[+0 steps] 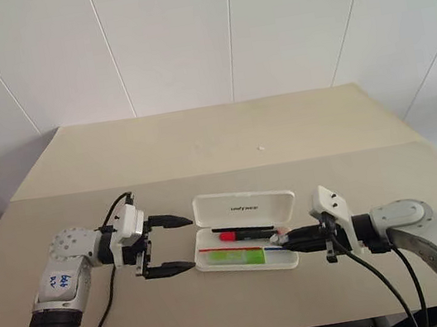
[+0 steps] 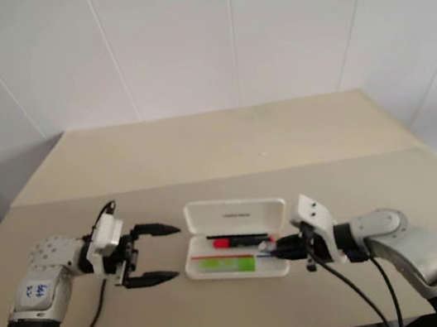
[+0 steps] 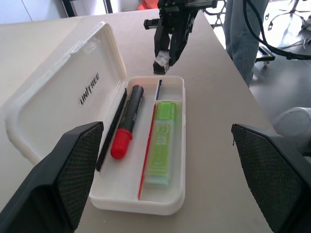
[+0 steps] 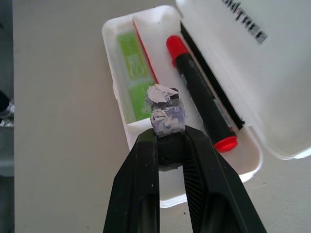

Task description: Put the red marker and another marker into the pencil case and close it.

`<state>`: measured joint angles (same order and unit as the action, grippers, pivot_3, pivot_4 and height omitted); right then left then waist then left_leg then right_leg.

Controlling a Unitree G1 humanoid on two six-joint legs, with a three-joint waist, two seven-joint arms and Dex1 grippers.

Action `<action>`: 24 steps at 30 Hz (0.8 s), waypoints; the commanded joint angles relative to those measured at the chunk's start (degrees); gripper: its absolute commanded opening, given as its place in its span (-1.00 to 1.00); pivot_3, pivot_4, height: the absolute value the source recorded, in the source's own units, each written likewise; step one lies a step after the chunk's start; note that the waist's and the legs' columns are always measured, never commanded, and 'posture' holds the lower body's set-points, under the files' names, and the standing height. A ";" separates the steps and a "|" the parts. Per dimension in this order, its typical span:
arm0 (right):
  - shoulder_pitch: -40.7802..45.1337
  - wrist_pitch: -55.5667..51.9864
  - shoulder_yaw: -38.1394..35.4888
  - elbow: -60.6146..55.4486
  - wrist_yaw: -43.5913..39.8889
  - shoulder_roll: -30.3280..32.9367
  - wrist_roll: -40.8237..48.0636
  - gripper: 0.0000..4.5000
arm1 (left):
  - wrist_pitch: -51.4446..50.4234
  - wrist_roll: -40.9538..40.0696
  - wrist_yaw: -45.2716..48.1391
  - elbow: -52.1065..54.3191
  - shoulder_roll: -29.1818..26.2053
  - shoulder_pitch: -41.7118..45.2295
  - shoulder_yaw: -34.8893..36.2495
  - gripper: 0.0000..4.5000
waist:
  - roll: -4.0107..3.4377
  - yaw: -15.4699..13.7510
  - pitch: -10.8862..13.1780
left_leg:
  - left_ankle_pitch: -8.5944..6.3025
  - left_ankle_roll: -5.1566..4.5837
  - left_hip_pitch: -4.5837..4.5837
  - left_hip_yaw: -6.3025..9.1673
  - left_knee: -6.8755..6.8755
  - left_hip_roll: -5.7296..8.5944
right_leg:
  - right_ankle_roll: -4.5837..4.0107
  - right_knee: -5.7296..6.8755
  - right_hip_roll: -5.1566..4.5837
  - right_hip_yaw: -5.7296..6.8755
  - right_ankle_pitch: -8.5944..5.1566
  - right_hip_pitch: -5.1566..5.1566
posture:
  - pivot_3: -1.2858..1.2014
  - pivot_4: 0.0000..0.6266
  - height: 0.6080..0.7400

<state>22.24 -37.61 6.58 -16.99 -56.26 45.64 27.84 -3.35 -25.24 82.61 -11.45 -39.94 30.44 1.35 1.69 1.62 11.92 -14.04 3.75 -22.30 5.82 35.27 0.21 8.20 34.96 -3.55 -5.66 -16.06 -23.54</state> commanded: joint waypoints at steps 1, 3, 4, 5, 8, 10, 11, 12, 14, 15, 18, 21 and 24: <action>0.86 0.63 0.34 -1.01 -1.48 -0.13 -0.11 -0.51 | -0.74 -2.07 0.73 2.65 -1.51 -1.24 2.24 1.00 | 0.00 0.05 0.00 | 0.00 0.00 0.00 0.00 0.00 0.00 | 0.00 0.00 0.00 0.00 0.00 0.00 | 0.03 -0.52 1.00; 0.86 0.90 1.13 -0.57 -1.54 -0.62 -0.92 -0.51 | -0.71 -2.34 1.20 2.46 -2.05 -1.86 2.78 1.00 | 0.00 0.19 0.00 | 0.00 0.00 0.01 0.00 0.00 0.00 | 0.00 0.01 0.00 0.00 0.00 0.00 | 0.03 -0.52 1.00; 0.93 1.21 1.67 -0.14 -1.61 -0.91 -1.46 -0.51 | -0.65 -2.29 1.34 2.19 -2.31 -1.97 3.01 1.00 | 0.00 0.18 0.00 | 0.00 0.00 0.03 0.00 0.00 -0.01 | 0.00 0.02 0.01 0.00 0.00 0.00 | 0.03 -0.52 1.00; 1.00 1.42 2.11 0.19 -1.74 -1.10 -1.92 -0.51 | -0.57 -2.21 1.39 1.94 -2.50 -1.99 3.13 1.00 | 0.00 0.14 0.00 | 0.00 0.00 0.03 0.00 0.00 -0.02 | -0.01 0.03 0.02 0.00 0.00 0.00 | 0.03 -0.52 1.00; 1.57 1.88 2.92 1.28 -2.09 -1.97 -2.89 -0.51 | -0.33 -1.93 1.41 1.31 -2.95 -1.73 3.39 1.00 | 0.00 0.08 0.00 | 0.00 0.00 0.03 0.00 0.01 -0.01 | -0.01 0.05 0.01 0.00 0.00 0.00 | 0.03 -0.52 1.00; 1.97 2.19 3.18 2.14 -2.09 -2.57 -3.43 -0.51 | -0.35 -1.87 1.39 1.20 -3.05 -1.59 3.66 1.00 | 0.00 0.14 0.00 | 0.00 0.00 0.03 -0.01 0.02 0.00 | -0.01 0.04 0.00 0.00 0.00 0.01 | 0.03 -0.52 1.00; 2.10 2.45 3.28 2.60 -2.21 -2.79 -3.71 -0.51 | -0.32 -1.83 1.33 1.15 -3.09 -1.52 3.76 1.00 | 0.00 0.13 0.00 | 0.00 0.00 0.03 0.00 0.02 0.00 | 0.00 0.04 0.00 0.00 0.00 0.01 | 0.03 -0.52 1.00; 2.27 2.85 3.47 3.22 -2.45 -2.92 -4.13 -0.51 | -0.37 -1.81 1.28 1.12 -3.14 -1.44 3.79 1.00 | 0.00 0.10 0.00 | 0.00 0.00 0.03 0.00 0.02 -0.01 | -0.01 0.04 0.01 0.00 0.00 0.00 | 0.03 -0.52 1.00; 2.67 3.58 3.65 4.32 -2.82 -3.17 -4.90 -0.51 | -0.42 -1.82 1.21 1.19 -3.22 -1.45 3.84 1.00 | 0.00 0.09 0.00 | 0.00 0.00 0.03 0.01 0.01 -0.01 | -0.01 0.04 0.01 0.01 0.00 0.00 | 0.03 -0.52 1.00; 2.88 3.80 3.68 4.70 -2.97 -3.28 -5.21 -0.51 | -0.45 -1.84 1.19 1.24 -3.24 -1.47 3.85 1.00 | 0.00 0.09 0.00 | 0.00 0.00 0.03 0.00 0.01 -0.01 | -0.01 0.04 0.01 0.01 0.00 0.00 | 0.03 -0.52 1.00; 3.33 3.96 3.97 4.66 -4.40 -2.82 -5.46 -0.51 | -0.52 -1.87 1.05 1.29 -3.22 -1.35 3.86 1.00 | 0.00 0.11 0.00 | 0.00 0.01 0.02 0.00 0.01 0.00 | -0.01 0.03 0.00 0.01 0.00 0.00 | 0.03 -0.52 1.00; 3.03 3.02 3.57 3.44 -5.25 -2.56 -5.09 0.07 | -0.52 -1.96 1.06 1.30 -3.26 -1.37 3.94 1.00 | 0.00 0.13 0.00 | 0.00 0.01 0.03 0.00 0.01 -0.01 | -0.01 0.04 0.02 0.01 0.00 0.00 | 0.03 -0.52 1.00; 2.60 2.51 3.29 2.53 -5.70 -2.26 -5.02 0.52 | -0.47 -1.85 0.99 1.04 -3.26 -1.11 3.90 1.00 | 0.00 0.12 0.00 | 0.00 0.01 0.03 0.00 0.01 -0.01 | -0.01 0.05 0.01 0.01 0.00 0.00 | 0.03 -0.52 1.00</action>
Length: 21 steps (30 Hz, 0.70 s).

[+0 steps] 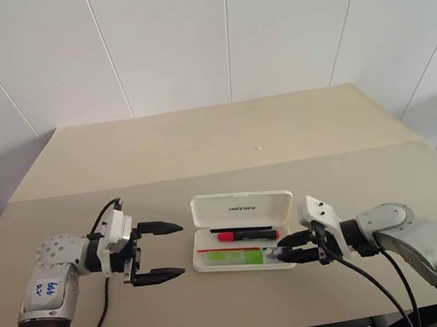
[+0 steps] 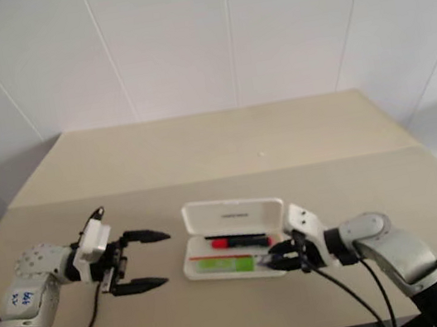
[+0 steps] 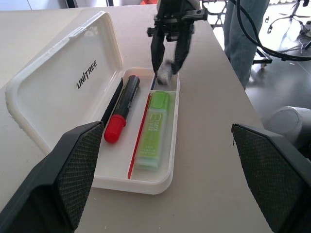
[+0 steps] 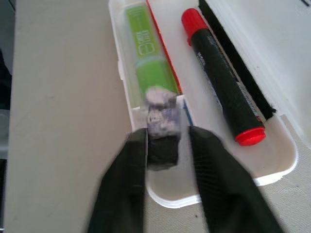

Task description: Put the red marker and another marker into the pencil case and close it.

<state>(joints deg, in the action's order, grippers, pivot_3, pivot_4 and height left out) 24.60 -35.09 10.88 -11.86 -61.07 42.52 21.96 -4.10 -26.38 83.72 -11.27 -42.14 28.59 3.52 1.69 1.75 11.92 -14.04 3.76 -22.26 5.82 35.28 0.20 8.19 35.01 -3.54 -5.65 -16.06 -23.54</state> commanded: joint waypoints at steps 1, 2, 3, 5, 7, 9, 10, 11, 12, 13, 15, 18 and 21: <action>0.18 -0.10 -1.12 -2.76 -0.89 0.88 0.84 0.68 | 0.24 -0.68 -0.18 0.80 -1.02 0.88 1.68 1.00 | 0.00 -0.01 0.00 | 0.00 0.00 0.00 0.00 0.00 0.00 | 0.00 0.00 0.00 0.00 0.00 0.00 | 0.03 -0.52 1.00; 0.15 -0.18 -1.24 -2.93 -0.79 0.84 0.79 0.85 | 0.23 -0.67 -0.21 0.76 -0.97 0.97 1.64 1.00 | 0.00 -0.01 0.00 | 0.00 0.00 0.00 0.00 0.00 0.00 | 0.00 0.00 0.00 0.00 0.00 0.00 | 0.03 -0.52 1.00; 0.16 -0.27 -1.37 -3.10 -0.70 0.83 0.77 0.98 | 0.22 -0.65 -0.25 0.72 -0.93 1.05 1.59 1.00 | 0.00 -0.01 0.00 | 0.00 0.00 0.00 0.00 0.00 0.00 | 0.00 0.00 0.00 0.00 0.00 0.00 | 0.03 -0.52 1.00; 0.27 -0.55 -1.96 -3.68 -0.64 0.89 1.16 0.98 | 0.17 -0.65 -0.29 0.68 -0.88 1.19 1.51 1.00 | 0.00 -0.01 0.00 | 0.00 0.00 0.00 0.00 0.00 0.00 | 0.00 0.00 0.00 0.00 0.00 0.00 | 0.03 -0.52 1.00; 0.37 -0.94 -2.69 -4.20 -0.67 1.15 1.64 0.98 | 0.12 -0.65 -0.31 0.62 -0.87 1.31 1.46 1.00 | 0.00 -0.02 0.00 | 0.00 0.00 0.00 0.00 0.00 0.00 | 0.00 0.00 0.00 0.00 0.00 0.00 | 0.03 -0.52 1.00; 0.43 -1.37 -3.49 -4.63 -0.47 1.33 2.06 0.98 | 0.09 -0.60 -0.34 0.49 -0.88 1.48 1.41 1.00 | 0.00 -0.03 0.00 | 0.00 0.00 0.00 0.00 0.00 0.00 | 0.00 0.00 0.00 0.00 0.00 0.00 | 0.03 -0.52 1.00; 0.46 -1.67 -4.39 -4.93 0.01 1.16 2.58 0.98 | 0.02 -0.55 -0.40 0.38 -0.87 1.67 1.38 1.00 | 0.00 -0.04 0.00 | 0.00 0.00 0.00 0.00 0.00 0.00 | 0.00 0.00 0.00 0.00 0.00 0.00 | 0.03 -0.52 1.00; 0.44 -1.84 -5.49 -5.32 0.45 0.94 3.31 0.98 | -0.09 -0.50 -0.48 0.23 -0.87 1.92 1.33 1.00 | 0.00 -0.04 0.00 | 0.00 0.00 0.00 0.00 0.00 0.00 | 0.00 0.00 0.00 0.00 0.00 0.00 | 0.03 -0.52 1.00; 0.10 -1.99 -7.42 -6.22 0.64 0.57 5.06 0.98 | -0.40 -0.50 -0.70 0.06 -0.83 2.30 1.31 1.00 | 0.00 -0.06 0.00 | 0.00 0.00 0.00 0.00 0.00 0.00 | 0.00 0.00 0.00 0.00 0.00 0.00 | 0.03 -0.52 1.00; -0.17 -2.12 -8.75 -6.88 0.75 0.32 6.32 0.98 | -0.62 -0.51 -0.83 -0.08 -0.81 2.58 1.29 1.00 | 0.00 -0.09 0.00 | 0.00 0.00 0.00 0.00 0.00 0.00 | 0.00 0.00 0.00 0.00 0.00 0.00 | 0.03 -0.52 1.00; -1.45 -2.82 -11.78 -8.93 0.81 0.35 9.25 0.98 | -1.19 -0.69 -1.32 -0.01 -0.63 3.10 1.39 1.00 | 0.00 -0.12 0.00 | 0.00 0.00 -0.01 0.01 0.00 0.00 | 0.00 0.00 0.00 0.00 0.00 0.00 | 0.03 -0.52 1.00; -4.46 -4.06 -19.69 -11.69 1.70 -1.14 17.14 0.98 | -1.10 -0.24 -3.34 -0.68 -0.03 4.80 1.76 1.00 | 0.00 -0.15 0.00 | 0.00 0.00 -0.01 0.02 -0.01 0.00 | 0.01 0.00 0.00 0.01 0.00 0.01 | 0.03 -0.52 1.00; -7.54 -3.93 -24.43 -13.14 -0.04 -0.07 21.83 0.98 | -0.52 0.50 -5.21 -2.79 0.47 7.23 1.93 1.00 | 0.01 -0.20 0.00 | -0.01 0.00 -0.03 0.02 0.00 0.01 | 0.03 0.01 -0.02 0.01 0.01 0.01 | 0.03 -0.52 1.00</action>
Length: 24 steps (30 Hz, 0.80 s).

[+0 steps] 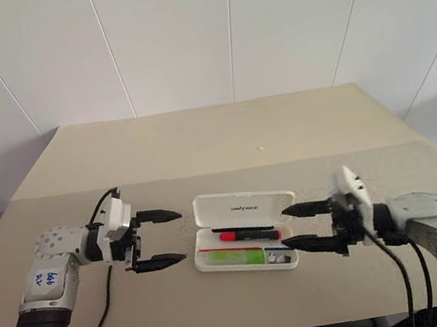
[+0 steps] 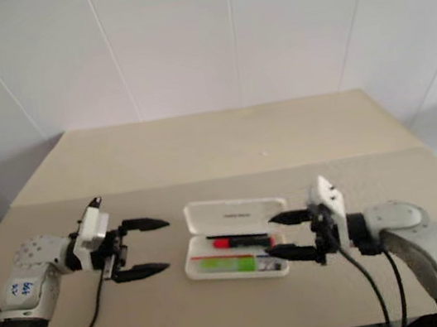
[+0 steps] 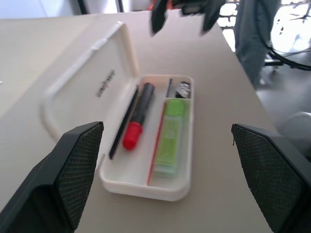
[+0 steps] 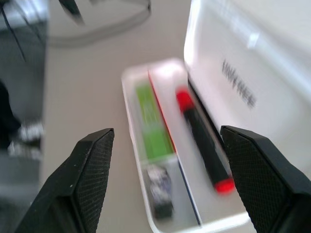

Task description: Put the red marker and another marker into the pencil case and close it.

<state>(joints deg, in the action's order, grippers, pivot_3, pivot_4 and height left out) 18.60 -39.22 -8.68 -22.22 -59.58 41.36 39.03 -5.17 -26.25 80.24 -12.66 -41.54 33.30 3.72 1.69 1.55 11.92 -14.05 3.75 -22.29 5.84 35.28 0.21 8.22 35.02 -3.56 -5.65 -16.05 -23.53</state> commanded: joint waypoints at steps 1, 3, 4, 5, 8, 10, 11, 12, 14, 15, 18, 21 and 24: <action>-2.18 0.39 -5.59 -2.97 -2.11 1.61 5.45 0.98 | 0.61 0.48 -2.09 -1.99 -0.06 3.12 1.76 1.00 | 0.00 -0.02 0.00 | 0.00 0.00 0.01 0.00 0.01 0.00 | 0.02 0.00 0.01 0.00 0.01 0.02 | 0.03 -0.52 1.00; -3.25 2.00 -7.56 -1.97 -3.54 2.33 6.35 0.98 | 0.99 1.37 -2.87 -4.30 0.12 5.18 1.43 1.00 | 0.00 0.03 0.00 | 0.00 0.00 0.03 0.00 0.02 0.01 | 0.02 0.00 0.02 0.00 0.02 0.04 | 0.03 -0.52 1.00; -3.58 2.90 -8.31 -1.22 -3.99 2.57 6.35 0.98 | 1.18 1.77 -3.02 -5.35 0.20 6.09 1.21 1.00 | 0.00 0.02 0.00 | 0.00 0.00 0.05 -0.01 0.02 0.01 | 0.02 0.01 0.01 0.00 0.02 0.05 | 0.03 -0.52 1.00; -3.90 4.26 -8.78 -0.13 -4.59 3.15 5.34 0.98 | 1.53 2.23 -3.20 -6.61 0.37 7.16 1.05 1.00 | 0.00 0.05 0.00 | 0.01 0.00 0.05 -0.01 0.04 0.01 | 0.02 0.02 0.03 0.00 0.02 0.05 | 0.03 -0.52 1.00; -4.20 7.05 -9.16 2.16 -5.82 4.44 3.62 1.00 | 1.28 2.94 -4.11 -9.53 1.31 10.13 0.67 0.82 | 0.00 0.14 0.00 | 0.01 -0.01 0.07 -0.04 0.05 0.01 | 0.03 0.03 0.03 -0.01 0.02 0.05 | 0.03 -0.52 1.00; -4.06 8.14 -9.26 2.92 -6.18 4.58 3.67 1.00 | 1.01 3.25 -4.27 -11.08 1.97 11.92 0.31 0.58 | 0.00 0.14 0.00 | 0.01 -0.01 0.07 -0.03 0.05 0.00 | 0.03 0.03 0.04 -0.01 0.02 0.04 | 0.03 -0.52 1.00; -4.03 8.70 -9.28 3.32 -6.41 4.64 3.58 1.00 | 0.82 3.67 -4.47 -12.19 2.19 13.08 0.07 0.46 | 0.00 0.10 0.00 | 0.01 0.00 0.07 -0.03 0.05 0.00 | 0.03 0.05 0.04 -0.01 0.02 0.04 | 0.03 -0.52 1.00; -4.03 9.16 -9.27 3.63 -6.58 4.72 3.54 1.00 | 0.76 4.02 -4.59 -13.02 2.36 13.90 -0.07 0.30 | 0.00 0.09 0.00 | 0.01 0.00 0.05 -0.02 0.05 0.00 | 0.03 0.05 0.04 -0.01 0.02 0.03 | 0.03 -0.52 1.00; -3.99 10.32 -9.37 4.31 -6.78 4.60 3.43 1.00 | 0.97 4.95 -4.76 -15.27 2.59 15.95 -0.33 0.00 | 0.00 0.14 0.00 | 0.01 0.00 0.04 -0.03 0.05 0.01 | 0.04 0.05 0.04 -0.01 0.02 0.02 | 0.03 -0.52 1.00; -3.94 10.77 -9.35 4.63 -6.89 4.60 3.35 1.00 | 1.17 5.31 -4.70 -16.32 2.64 16.85 -0.40 -0.12 | 0.00 0.11 0.00 | 0.01 0.00 0.04 -0.03 0.05 0.01 | 0.04 0.05 0.04 -0.01 0.02 0.02 | 0.03 -0.52 1.00; -4.02 11.77 -9.10 5.39 -7.05 4.65 2.83 1.00 | 2.10 6.63 -4.55 -20.05 2.78 19.57 -0.66 -0.59 | 0.01 0.07 0.00 | 0.01 0.00 0.04 -0.02 0.05 0.01 | 0.04 0.07 0.04 -0.01 0.02 0.02 | 0.03 -0.52 1.00; -3.88 12.50 -8.70 5.95 -6.78 4.49 2.35 1.00 | 3.48 8.18 -4.65 -23.93 3.18 21.97 -0.93 -0.99 | 0.01 0.09 0.00 | 0.01 0.00 0.04 -0.02 0.05 0.02 | 0.05 0.07 0.03 -0.01 0.02 0.02 | 0.03 -0.52 1.00; -3.79 13.13 -8.17 6.38 -6.58 4.31 1.96 1.00 | 5.24 9.81 -5.00 -28.33 4.00 24.40 -1.35 -0.99 | 0.01 0.06 0.01 | 0.01 0.00 0.03 -0.02 0.05 0.02 | 0.05 0.08 0.04 -0.01 0.02 0.01 | 0.03 -0.52 1.00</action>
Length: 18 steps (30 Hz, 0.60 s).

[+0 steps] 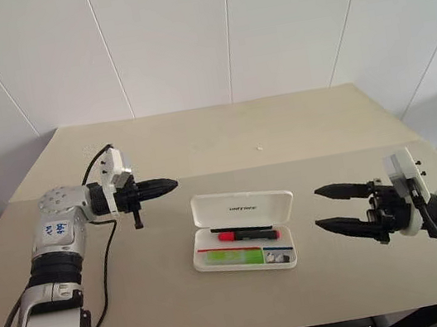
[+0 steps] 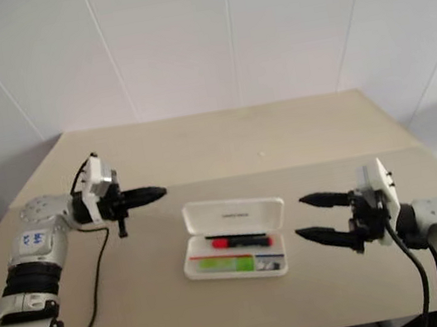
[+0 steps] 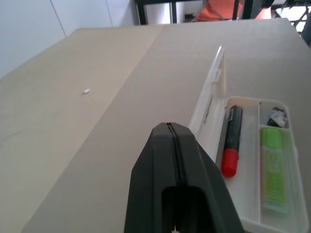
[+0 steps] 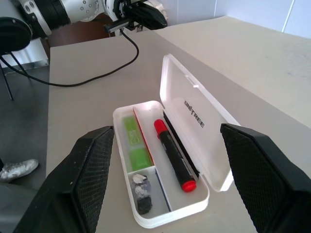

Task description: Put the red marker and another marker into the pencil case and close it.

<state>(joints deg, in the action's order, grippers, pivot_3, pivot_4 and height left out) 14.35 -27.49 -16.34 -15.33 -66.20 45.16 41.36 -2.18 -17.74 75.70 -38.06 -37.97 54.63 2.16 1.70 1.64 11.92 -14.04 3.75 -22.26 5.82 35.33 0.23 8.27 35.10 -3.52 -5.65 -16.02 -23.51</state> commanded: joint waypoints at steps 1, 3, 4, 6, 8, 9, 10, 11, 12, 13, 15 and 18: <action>0.53 1.50 -0.35 -0.44 0.13 0.48 -0.44 1.00 | 2.92 1.82 -0.46 -4.41 0.72 3.78 0.10 -0.99 | 0.00 -0.04 0.00 | 0.00 0.00 0.00 0.01 0.00 0.00 | 0.00 0.00 0.00 0.00 0.00 0.00 | 0.03 -0.52 1.00; 0.75 1.56 -0.12 -0.33 0.28 0.37 -0.58 1.00 | 4.77 3.20 -0.59 -8.21 1.47 5.50 -0.25 -0.99 | 0.00 -0.05 0.00 | 0.00 0.00 -0.01 0.01 0.02 0.01 | 0.01 0.01 -0.01 0.00 0.01 0.00 | 0.03 -0.52 1.00; 0.88 1.57 -0.04 -0.24 0.31 0.34 -0.64 1.00 | 6.03 4.45 -1.57 -10.77 2.00 6.67 -0.63 -0.99 | 0.00 -0.05 0.00 | 0.00 0.00 -0.01 0.01 0.03 0.02 | 0.02 0.01 -0.01 0.00 0.01 0.01 | 0.03 -0.52 1.00; 1.08 1.48 0.09 -0.10 0.37 0.44 -0.72 1.00 | 9.04 7.04 -5.12 -16.22 3.38 9.15 -1.21 -0.99 | 0.01 -0.06 0.01 | 0.00 0.00 -0.01 0.01 0.04 0.02 | 0.02 0.01 -0.01 0.00 0.01 0.01 | 0.03 -0.52 1.00; 1.22 1.38 0.13 -0.06 0.41 0.51 -0.79 1.00 | 10.65 8.67 -6.43 -20.21 4.42 10.95 -1.57 -0.99 | 0.02 -0.08 0.01 | 0.00 0.00 -0.01 0.01 0.07 0.03 | 0.05 0.02 -0.01 0.00 0.03 0.01 | 0.03 -0.52 1.00; 1.26 1.34 0.10 -0.10 0.46 0.53 -0.77 1.00 | 10.58 9.44 -6.41 -21.94 4.87 11.73 -1.96 -0.99 | 0.02 -0.08 0.01 | 0.00 0.00 -0.03 0.01 0.08 0.03 | 0.06 0.01 -0.01 0.00 0.03 0.01 | 0.03 -0.52 1.00; 1.33 1.28 0.06 -0.12 0.49 0.57 -0.74 1.00 | 10.49 10.22 -6.16 -23.53 5.28 12.48 -2.36 -0.99 | 0.03 -0.07 0.02 | 0.00 0.00 -0.03 0.00 0.08 0.03 | 0.06 0.01 -0.01 0.00 0.03 0.01 | 0.03 -0.52 1.00; 1.31 1.26 0.02 -0.17 0.54 0.62 -0.73 1.00 | 10.12 10.83 -5.35 -24.99 5.87 13.32 -2.75 -0.99 | 0.03 -0.04 0.02 | 0.00 0.00 -0.04 0.00 0.08 0.04 | 0.07 0.00 -0.01 0.00 0.03 0.00 | 0.03 -0.52 1.00; 1.24 1.24 -0.05 -0.25 0.57 0.65 -0.70 1.00 | 9.59 11.34 -4.56 -26.23 6.45 14.11 -3.06 -0.99 | 0.04 -0.02 0.02 | 0.00 0.00 -0.04 0.00 0.08 0.04 | 0.08 0.00 -0.01 0.00 0.03 0.00 | 0.03 -0.52 1.00; 1.13 1.20 -0.12 -0.34 0.61 0.71 -0.68 1.00 | 8.95 11.86 -3.96 -27.37 7.04 14.88 -3.31 -0.99 | 0.04 -0.03 0.02 | 0.00 0.00 -0.05 0.01 0.08 0.04 | 0.08 0.01 -0.01 0.00 0.03 0.00 | 0.03 -0.52 1.00; 0.72 1.07 -0.42 -0.60 0.58 0.89 -0.54 1.00 | 7.68 12.16 -2.53 -29.17 8.47 16.17 -3.26 -0.99 | 0.06 -0.05 0.03 | 0.00 0.00 -0.06 0.01 0.07 0.04 | 0.09 0.01 0.00 0.00 0.02 -0.01 | 0.03 -0.52 1.00; -0.18 0.40 -1.52 -1.34 0.32 1.26 0.59 1.00 | 5.76 12.80 -0.49 -30.94 10.50 17.51 -3.40 -0.99 | 0.06 -0.06 0.04 | 0.00 0.00 -0.07 0.01 0.08 0.06 | 0.10 0.01 -0.01 0.00 0.02 0.00 | 0.03 -0.52 1.00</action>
<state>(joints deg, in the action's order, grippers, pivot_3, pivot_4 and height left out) 14.48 -27.01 -16.01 -15.05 -65.63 45.22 40.45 4.39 -5.27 73.78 -68.66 -27.73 70.38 -1.23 1.77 1.58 11.96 -14.04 3.75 -22.33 5.82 35.41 0.29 8.37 35.11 -3.53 -5.65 -16.00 -23.52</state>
